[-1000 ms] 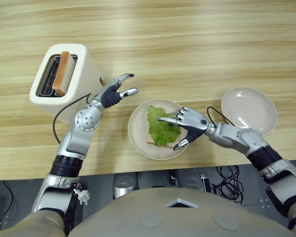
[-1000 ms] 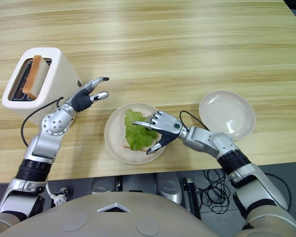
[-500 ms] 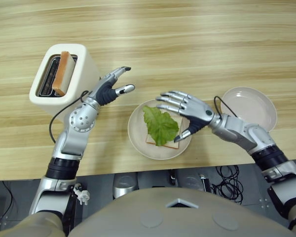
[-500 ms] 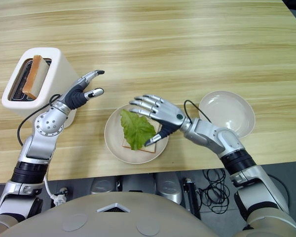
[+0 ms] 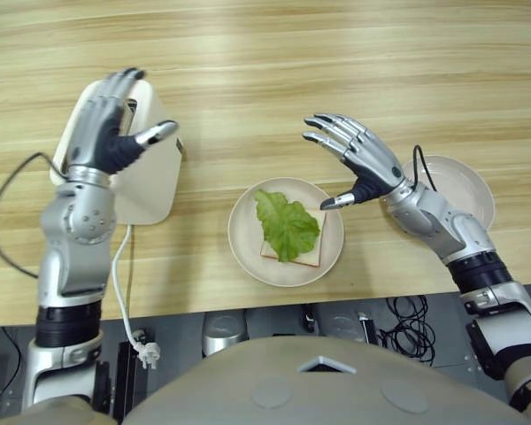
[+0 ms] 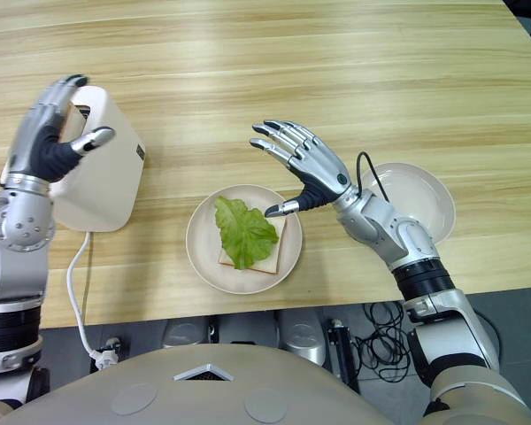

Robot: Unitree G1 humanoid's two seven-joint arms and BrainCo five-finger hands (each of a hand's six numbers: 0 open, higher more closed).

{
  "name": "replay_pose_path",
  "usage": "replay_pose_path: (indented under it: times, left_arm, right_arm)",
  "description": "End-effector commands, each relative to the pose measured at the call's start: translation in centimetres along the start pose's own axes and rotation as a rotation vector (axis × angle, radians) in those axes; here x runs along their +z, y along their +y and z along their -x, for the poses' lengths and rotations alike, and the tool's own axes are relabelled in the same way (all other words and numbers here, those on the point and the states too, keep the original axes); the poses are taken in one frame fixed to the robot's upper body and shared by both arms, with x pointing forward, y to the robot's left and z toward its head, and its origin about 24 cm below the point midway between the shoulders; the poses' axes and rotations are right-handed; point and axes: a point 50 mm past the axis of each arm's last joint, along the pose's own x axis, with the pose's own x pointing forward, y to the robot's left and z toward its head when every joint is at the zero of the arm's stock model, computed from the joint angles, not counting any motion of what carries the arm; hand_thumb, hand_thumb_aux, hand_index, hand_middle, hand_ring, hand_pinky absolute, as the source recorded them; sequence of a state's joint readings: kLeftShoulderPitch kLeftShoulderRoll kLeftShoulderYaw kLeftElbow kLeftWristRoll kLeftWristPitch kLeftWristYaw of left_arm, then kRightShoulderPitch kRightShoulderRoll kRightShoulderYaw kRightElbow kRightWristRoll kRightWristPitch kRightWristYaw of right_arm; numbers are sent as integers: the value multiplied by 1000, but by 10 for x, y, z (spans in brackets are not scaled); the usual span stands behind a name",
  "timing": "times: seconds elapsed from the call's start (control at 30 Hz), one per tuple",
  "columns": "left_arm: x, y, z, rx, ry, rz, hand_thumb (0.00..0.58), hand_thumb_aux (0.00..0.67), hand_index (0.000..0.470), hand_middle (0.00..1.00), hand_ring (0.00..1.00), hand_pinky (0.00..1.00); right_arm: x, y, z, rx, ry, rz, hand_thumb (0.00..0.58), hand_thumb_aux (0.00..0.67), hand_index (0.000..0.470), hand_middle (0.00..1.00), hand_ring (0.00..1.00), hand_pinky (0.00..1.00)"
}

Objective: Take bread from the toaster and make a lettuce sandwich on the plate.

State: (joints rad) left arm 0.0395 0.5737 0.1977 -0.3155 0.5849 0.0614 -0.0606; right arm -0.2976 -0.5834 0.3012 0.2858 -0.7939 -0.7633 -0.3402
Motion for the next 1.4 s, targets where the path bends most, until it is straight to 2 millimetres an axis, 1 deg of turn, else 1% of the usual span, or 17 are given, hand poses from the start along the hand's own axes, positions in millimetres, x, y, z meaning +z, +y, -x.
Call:
replay_pose_path:
  times: [0.03,0.1,0.23,0.43,0.57,0.6,0.63,0.67,0.7,0.97,1.03,1.2,1.23,1.27,1.33,1.37,1.4]
  left_arm:
    - [-18,15,5,92,95,-104,0,0,0,0,0,0]
    - [-27,14,6,93,147,-151,0,0,0,0,0,0]
    - [-47,0,8,33,238,-210,0,0,0,0,0,0]
    - [-55,-14,11,-37,271,-217,0,0,0,0,0,0]
    - [-53,-14,10,-43,266,-203,0,0,0,0,0,0]
    - [-51,-13,9,-42,261,-195,152,95,65,0,0,0]
    - [-50,-13,9,-41,255,-185,472,381,262,0,0,0]
    - [-49,-12,8,-42,251,-182,559,541,372,0,0,0]
    - [-48,-12,8,-44,247,-180,580,670,460,0,0,0]
    - [-32,-25,10,-161,195,-105,580,662,455,0,0,0]
    - [-32,-31,11,-207,195,-78,577,623,428,0,0,0]
    - [-38,-47,13,-317,220,-2,575,607,417,0,0,0]
    - [-41,-49,14,-327,230,3,576,617,424,0,0,0]
    - [-43,-51,14,-330,239,14,574,604,415,0,0,0]
    - [-44,-50,14,-320,245,30,579,649,446,0,0,0]
    - [-44,-47,13,-303,241,40,579,649,446,0,0,0]
    - [-42,-42,11,-275,233,48,580,670,460,0,0,0]
  right_arm:
    - [-1,3,1,-10,22,-23,0,0,0,0,0,0]
    - [-1,5,1,-10,28,-30,0,0,0,0,0,0]
    - [-1,8,2,-7,33,-39,0,0,0,0,0,0]
    - [-3,8,2,-10,39,-33,0,0,0,0,0,0]
    - [-1,8,2,-13,31,-31,0,0,0,0,0,0]
    - [0,8,2,-14,29,-30,0,0,0,0,0,0]
    - [0,8,2,-15,28,-29,0,0,0,0,0,0]
    - [0,7,2,-17,29,-28,0,0,0,0,0,0]
    - [0,7,2,-18,30,-27,0,0,0,0,0,0]
    - [-1,9,3,-21,39,-30,0,0,0,0,0,0]
    - [0,9,3,-27,38,-30,0,0,0,0,0,0]
    - [1,9,2,-36,37,-30,0,0,0,0,0,0]
    - [1,9,1,-37,36,-31,0,0,0,0,0,0]
    - [1,9,1,-38,36,-31,0,0,0,0,0,0]
    - [1,9,1,-39,37,-32,0,0,0,0,0,0]
    - [0,9,2,-39,38,-32,0,0,0,0,0,0]
    - [0,9,2,-39,40,-32,0,0,0,0,0,0]
